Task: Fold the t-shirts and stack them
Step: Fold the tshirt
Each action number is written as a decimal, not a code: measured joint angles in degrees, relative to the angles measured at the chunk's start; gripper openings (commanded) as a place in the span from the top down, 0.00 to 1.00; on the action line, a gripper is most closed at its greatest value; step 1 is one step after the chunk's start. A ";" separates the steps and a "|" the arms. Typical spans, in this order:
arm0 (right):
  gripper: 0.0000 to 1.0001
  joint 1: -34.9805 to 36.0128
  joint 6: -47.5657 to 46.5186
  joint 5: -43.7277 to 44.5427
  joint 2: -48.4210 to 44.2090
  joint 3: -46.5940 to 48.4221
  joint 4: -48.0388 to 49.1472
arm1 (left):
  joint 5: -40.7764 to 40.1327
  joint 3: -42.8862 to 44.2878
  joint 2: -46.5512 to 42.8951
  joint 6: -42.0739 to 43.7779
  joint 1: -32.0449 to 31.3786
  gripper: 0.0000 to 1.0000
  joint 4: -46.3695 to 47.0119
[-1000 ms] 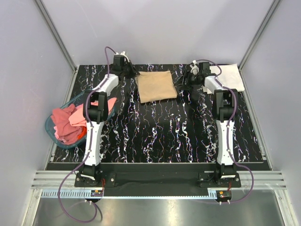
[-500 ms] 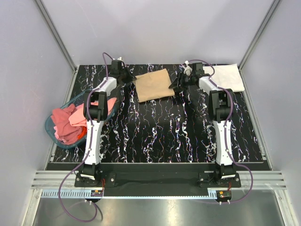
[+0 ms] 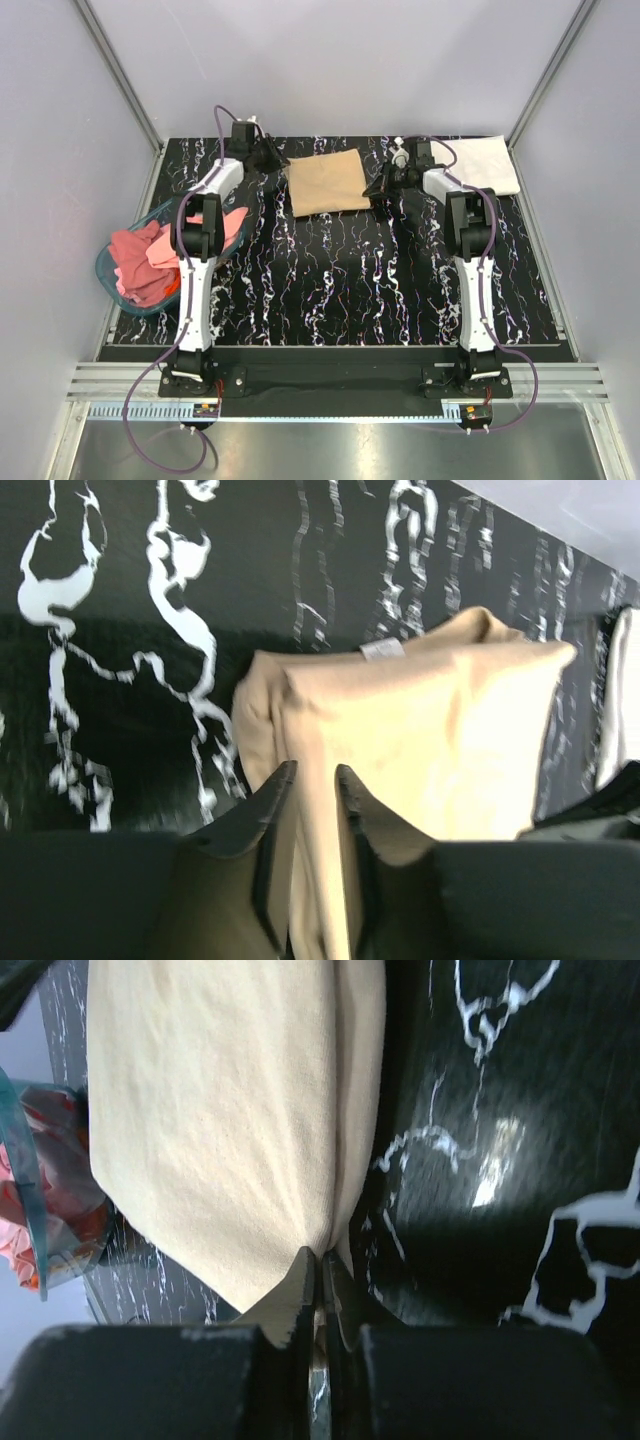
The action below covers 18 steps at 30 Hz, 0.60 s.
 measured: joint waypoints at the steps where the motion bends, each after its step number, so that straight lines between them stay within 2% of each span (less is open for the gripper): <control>1: 0.94 0.02 0.11 0.17 -0.98 -1.57 0.63 | 0.09 -0.63 -1.18 0.17 0.00 0.70 -0.68; 6: 0.94 0.02 1.38 0.46 -4.46 -8.04 2.84 | 0.57 -4.90 -8.17 1.81 -0.48 0.66 -3.54; 12: 0.94 0.02 2.82 0.48 -5.97 -11.28 5.11 | 0.57 -12.96 -15.87 4.90 -3.13 0.66 -6.78; 18: 0.96 0.02 3.91 0.50 -6.51 -12.63 6.43 | 0.48 -20.70 -17.70 7.06 -6.36 0.73 -9.90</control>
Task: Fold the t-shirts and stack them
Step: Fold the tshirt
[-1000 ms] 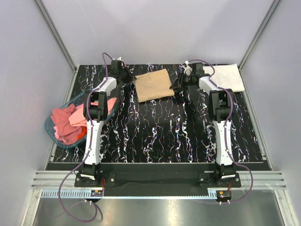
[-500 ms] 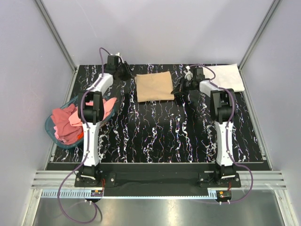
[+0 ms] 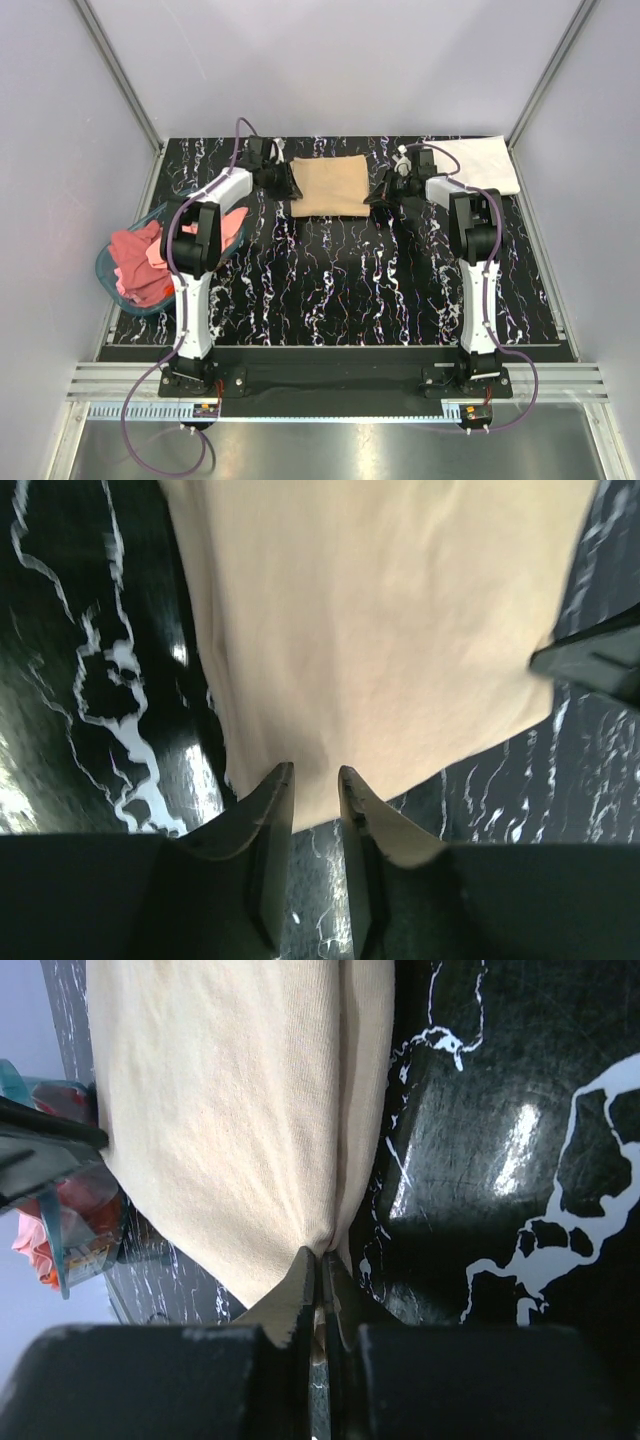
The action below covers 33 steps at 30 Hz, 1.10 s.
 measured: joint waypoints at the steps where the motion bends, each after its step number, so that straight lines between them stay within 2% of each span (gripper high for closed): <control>1: 0.96 0.00 0.20 0.04 -0.22 -0.31 0.20 | -0.07 -0.68 0.02 0.24 -0.28 0.73 -0.76; 5: 0.96 0.02 0.76 0.22 -1.53 -2.58 0.61 | -0.98 -1.29 0.61 0.44 -0.79 0.79 -1.73; 13: 0.97 0.02 1.88 1.60 -6.10 -9.68 1.01 | -2.56 -5.35 0.66 0.04 -2.99 0.79 -0.87; 20: 0.96 0.02 2.67 3.13 -14.01 -21.55 1.79 | -5.60 -15.08 -6.54 -0.28 -6.84 0.79 0.17; 25: 0.81 0.37 2.67 5.22 -22.80 -33.27 1.27 | -8.48 -24.02 -13.90 -0.92 -10.86 0.78 -1.42; 26: 0.75 0.50 2.64 5.73 -24.39 -35.06 1.01 | -9.16 -25.16 -15.10 -1.11 -11.47 0.76 -2.12; 27: 0.62 0.61 2.67 6.03 -25.77 -36.48 0.63 | -10.01 -25.86 -16.15 -1.16 -11.78 0.75 -2.97; 28: 0.59 0.70 2.78 6.25 -26.77 -37.38 0.31 | -10.60 -26.03 -16.81 -1.25 -11.82 0.74 -3.78; 31: 0.57 0.85 2.69 8.24 -29.51 -38.53 -2.16 | -12.41 -24.90 -18.05 -1.11 -11.41 0.74 -6.38; 33: 0.59 0.83 2.75 10.25 -31.56 -38.56 -4.68 | -12.57 -22.53 -18.05 -1.07 -11.21 0.73 -7.85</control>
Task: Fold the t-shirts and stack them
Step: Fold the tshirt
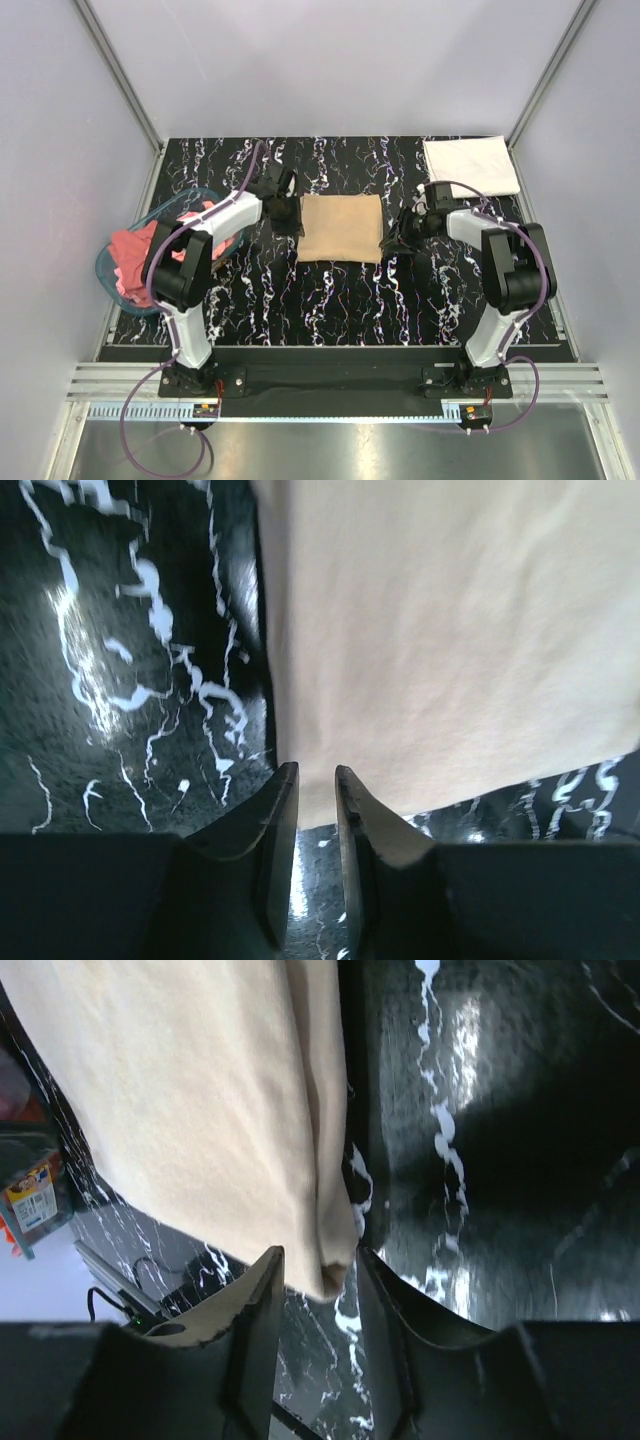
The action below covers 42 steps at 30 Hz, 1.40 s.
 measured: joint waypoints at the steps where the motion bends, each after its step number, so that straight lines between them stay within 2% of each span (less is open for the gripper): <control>1: 0.62 0.02 0.00 0.90 -1.27 0.00 -1.25 | 0.02 1.18 0.00 0.04 0.09 0.73 -0.39; 2: 0.70 0.00 0.00 1.60 -2.34 0.04 -2.21 | 0.28 3.04 0.11 0.13 0.13 0.73 -0.83; 6: 0.81 0.00 -0.94 2.93 -4.87 3.02 -5.53 | 2.89 12.11 2.56 0.92 0.07 0.74 -0.92; 9: 0.82 0.00 -2.23 2.60 -2.80 8.70 -6.27 | 4.22 19.15 6.73 1.75 0.07 0.74 -0.22; 15: 0.82 0.00 -4.74 0.04 7.67 22.75 -6.36 | 6.36 30.56 18.16 3.10 1.31 0.74 0.07; 21: 0.83 -0.04 -6.71 -1.62 21.24 35.32 -6.38 | 6.56 34.45 26.25 4.22 4.55 0.74 -0.42; 27: 0.81 -0.90 -6.56 -3.87 30.75 43.50 -6.60 | 6.21 36.85 29.16 5.05 6.32 0.74 -0.85; 32: 0.71 -2.01 -6.36 -5.33 31.50 45.64 -6.71 | 6.08 37.81 29.77 5.84 6.25 0.73 -0.85; 34: 0.62 -2.21 -5.99 -5.92 31.39 45.94 -6.69 | 6.29 38.45 29.88 6.01 6.23 0.72 -1.40; 36: 0.59 -2.32 -5.31 -6.19 30.80 45.70 -6.75 | 6.71 39.15 29.70 6.03 6.27 0.72 -1.92; 38: 0.61 -2.32 -4.50 -6.03 28.55 43.47 -6.49 | 7.34 38.95 28.57 5.99 6.27 0.72 -2.36; 39: 0.67 -2.32 -4.15 -6.03 27.02 41.99 -6.71 | 7.63 38.49 27.45 5.92 6.27 0.72 -2.73; 42: 0.75 -2.32 -3.06 -6.34 20.06 35.32 -6.86 | 8.33 34.80 22.10 5.75 5.99 0.72 -2.80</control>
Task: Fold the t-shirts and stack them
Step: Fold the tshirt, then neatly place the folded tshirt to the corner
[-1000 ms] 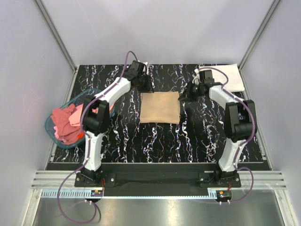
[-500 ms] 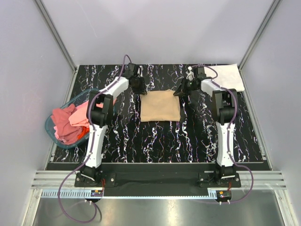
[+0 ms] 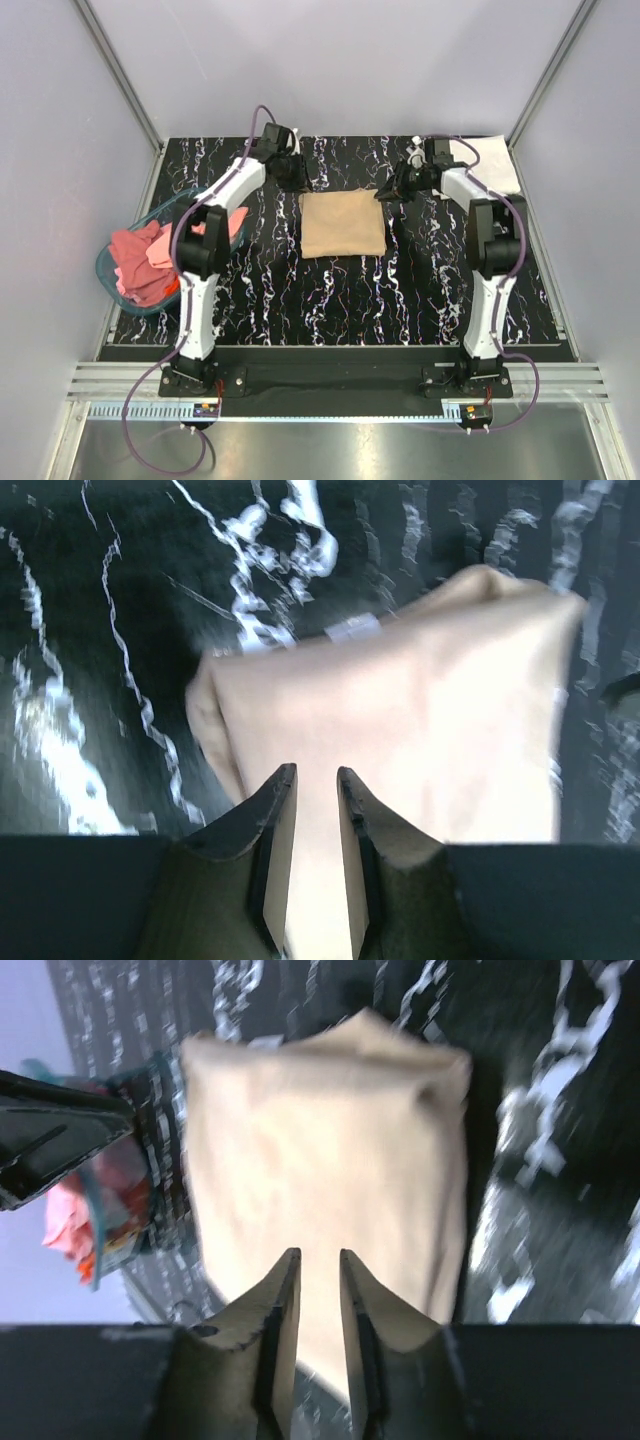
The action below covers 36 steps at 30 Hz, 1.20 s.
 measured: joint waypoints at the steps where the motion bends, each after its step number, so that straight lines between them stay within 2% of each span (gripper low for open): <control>1: 0.75 0.04 0.31 -0.20 -2.43 -2.10 0.00 | 0.26 -2.01 -2.80 -0.09 -0.13 0.72 -0.11; 5: 0.78 0.79 0.61 -1.40 -10.36 -9.27 0.59 | 1.07 -9.88 -13.97 -1.11 -2.49 0.72 0.22; 8: 0.79 2.71 0.98 -1.68 -13.66 -14.32 2.01 | 1.31 -15.21 -18.88 -2.01 -6.34 0.72 1.60; 12: 0.82 6.36 1.46 -3.28 -13.03 -19.78 4.24 | 0.52 -23.10 -19.58 -3.43 -11.43 0.73 3.13; 15: 0.82 7.87 1.60 -4.31 -9.90 -22.62 5.86 | -2.49 -31.12 -18.53 -4.44 -12.55 0.74 2.97; 19: 0.82 7.52 1.90 -4.87 -8.04 -26.82 6.54 | -4.87 -35.45 -17.35 -5.66 -11.32 0.75 2.47; 24: 0.81 7.43 2.03 -3.89 -10.29 -27.08 6.86 | -7.63 -35.23 -17.62 -5.77 -10.62 0.74 3.13; 27: 0.73 7.43 2.36 -3.72 -13.09 -27.19 6.84 | -8.50 -34.49 -17.73 -5.42 -10.25 0.72 2.03; 28: 0.64 7.43 2.54 -3.45 -14.21 -27.26 6.82 | -8.68 -34.18 -17.86 -5.29 -10.21 0.72 1.44; 31: 0.51 7.34 3.06 -0.74 -18.62 -27.28 6.69 | -8.50 -31.82 -19.34 -4.42 -9.84 0.69 -1.90; 32: 0.40 7.28 3.06 0.46 -19.98 -27.26 6.62 | -7.91 -31.06 -20.55 -4.22 -9.60 0.69 -2.78; 36: 0.30 6.45 2.16 5.29 -21.14 -24.13 6.08 | -3.61 -29.29 -27.67 -3.32 -8.37 0.68 -4.09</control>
